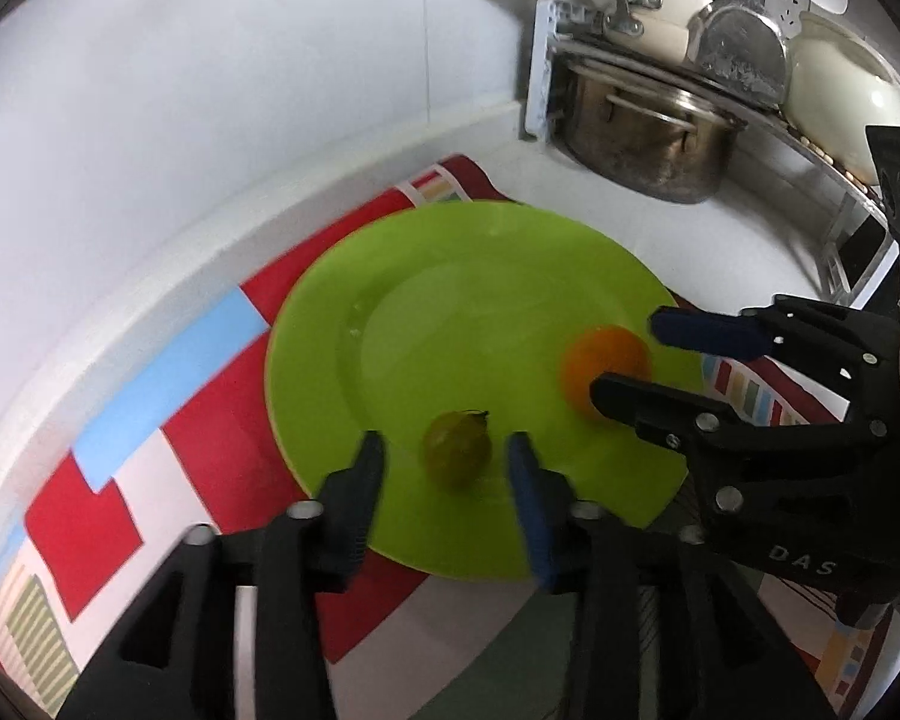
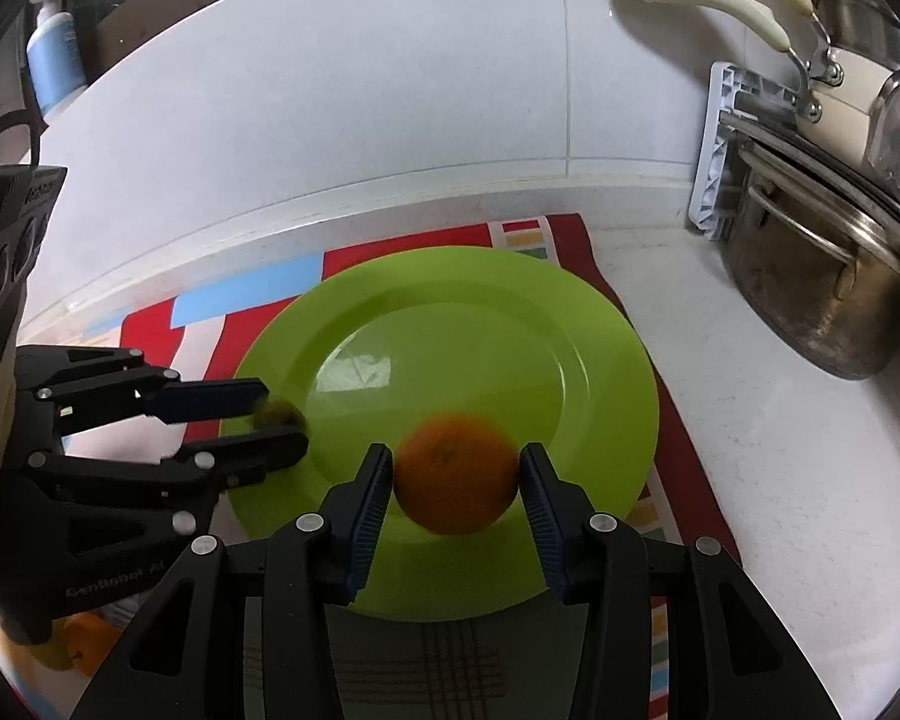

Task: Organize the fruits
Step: 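Carry both fruits to the green plate and open both tools to release them, then withdraw both tools from the plate back toward the fruit pile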

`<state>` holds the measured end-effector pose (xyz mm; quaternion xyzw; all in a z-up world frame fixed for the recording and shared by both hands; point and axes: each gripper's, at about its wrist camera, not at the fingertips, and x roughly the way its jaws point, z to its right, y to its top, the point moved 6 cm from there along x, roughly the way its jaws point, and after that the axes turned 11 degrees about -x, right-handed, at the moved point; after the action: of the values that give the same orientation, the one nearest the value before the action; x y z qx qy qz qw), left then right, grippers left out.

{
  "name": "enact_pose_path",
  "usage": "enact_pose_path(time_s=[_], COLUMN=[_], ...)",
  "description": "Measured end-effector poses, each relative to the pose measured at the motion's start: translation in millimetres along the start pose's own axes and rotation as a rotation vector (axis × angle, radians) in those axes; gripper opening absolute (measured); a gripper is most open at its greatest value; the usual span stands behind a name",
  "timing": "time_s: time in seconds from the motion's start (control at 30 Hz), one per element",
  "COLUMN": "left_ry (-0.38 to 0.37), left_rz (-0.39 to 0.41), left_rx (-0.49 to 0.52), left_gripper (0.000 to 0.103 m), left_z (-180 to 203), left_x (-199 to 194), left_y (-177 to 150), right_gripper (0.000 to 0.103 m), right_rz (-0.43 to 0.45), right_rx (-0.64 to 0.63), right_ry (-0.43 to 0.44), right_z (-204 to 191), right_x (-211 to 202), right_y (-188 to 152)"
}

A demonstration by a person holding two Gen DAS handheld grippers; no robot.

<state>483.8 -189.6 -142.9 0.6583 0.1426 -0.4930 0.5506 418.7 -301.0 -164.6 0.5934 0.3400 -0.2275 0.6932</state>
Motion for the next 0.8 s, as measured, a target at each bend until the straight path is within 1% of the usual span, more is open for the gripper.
enact_pose_path(time_s=[0.07, 0.13, 0.2, 0.23, 0.27, 0.3, 0.37, 0.4, 0.43, 0.5, 0.53, 0.6, 0.63, 0.67, 0.8], left_ry=[0.016, 0.04, 0.064, 0.08, 0.095, 0.105, 0.127, 0.137, 0.144, 0.156, 0.163, 0.169, 0.175, 0.179, 0.202], left_rz=[0.015, 0.038, 0.068, 0.082, 0.098, 0.117, 0.144, 0.159, 0.173, 0.203, 0.223, 0.252, 0.263, 0.274, 0.334], left_rx=[0.001, 0.003, 0.011, 0.014, 0.016, 0.017, 0.015, 0.011, 0.004, -0.016, -0.03, -0.049, -0.055, -0.061, -0.091], left_gripper=[0.046, 0.047, 0.054, 0.059, 0.062, 0.063, 0.07, 0.071, 0.072, 0.077, 0.08, 0.082, 0.085, 0.087, 0.093], left_z=[-2.9, -6.3, -9.0, -10.2, -11.1, -12.0, -11.5, -11.5, -11.9, -13.4, -14.6, -14.9, -14.8, -13.8, -11.0], left_x=[-7.8, -19.3, -32.8, -39.9, -47.8, -56.8, -72.0, -81.0, -90.5, -108.3, -117.8, -133.5, -141.4, -148.1, -178.9], left_y=[-0.4, -3.2, -8.3, -11.2, -15.0, -19.3, -27.9, -32.8, -37.7, -46.3, -50.6, -59.0, -63.5, -67.0, -83.1], right_gripper=[0.056, 0.056, 0.056, 0.056, 0.06, 0.062, 0.063, 0.064, 0.065, 0.071, 0.072, 0.073, 0.075, 0.079, 0.081], right_rz=[0.012, 0.027, 0.038, 0.045, 0.052, 0.064, 0.084, 0.098, 0.106, 0.126, 0.136, 0.158, 0.169, 0.175, 0.207], right_rx=[0.006, 0.002, -0.002, -0.004, -0.006, -0.008, -0.012, -0.018, -0.02, -0.023, -0.026, -0.028, -0.026, -0.023, -0.016], right_ry=[-0.022, -0.044, -0.062, -0.07, -0.075, -0.085, -0.097, -0.103, -0.106, -0.109, -0.11, -0.113, -0.112, -0.109, -0.096], right_z=[1.3, -0.4, -1.8, -3.2, -4.7, -7.5, -11.8, -16.3, -19.0, -26.3, -30.8, -38.5, -42.6, -46.1, -61.3], right_x=[-5.2, -14.2, -23.5, -29.3, -34.8, -43.2, -54.8, -63.7, -69.1, -82.2, -89.7, -102.9, -109.9, -115.3, -139.6], right_y=[2.9, 4.8, 4.2, 3.7, 2.9, 1.5, -0.4, -2.2, -3.6, -6.3, -7.7, -10.3, -11.7, -13.0, -19.9])
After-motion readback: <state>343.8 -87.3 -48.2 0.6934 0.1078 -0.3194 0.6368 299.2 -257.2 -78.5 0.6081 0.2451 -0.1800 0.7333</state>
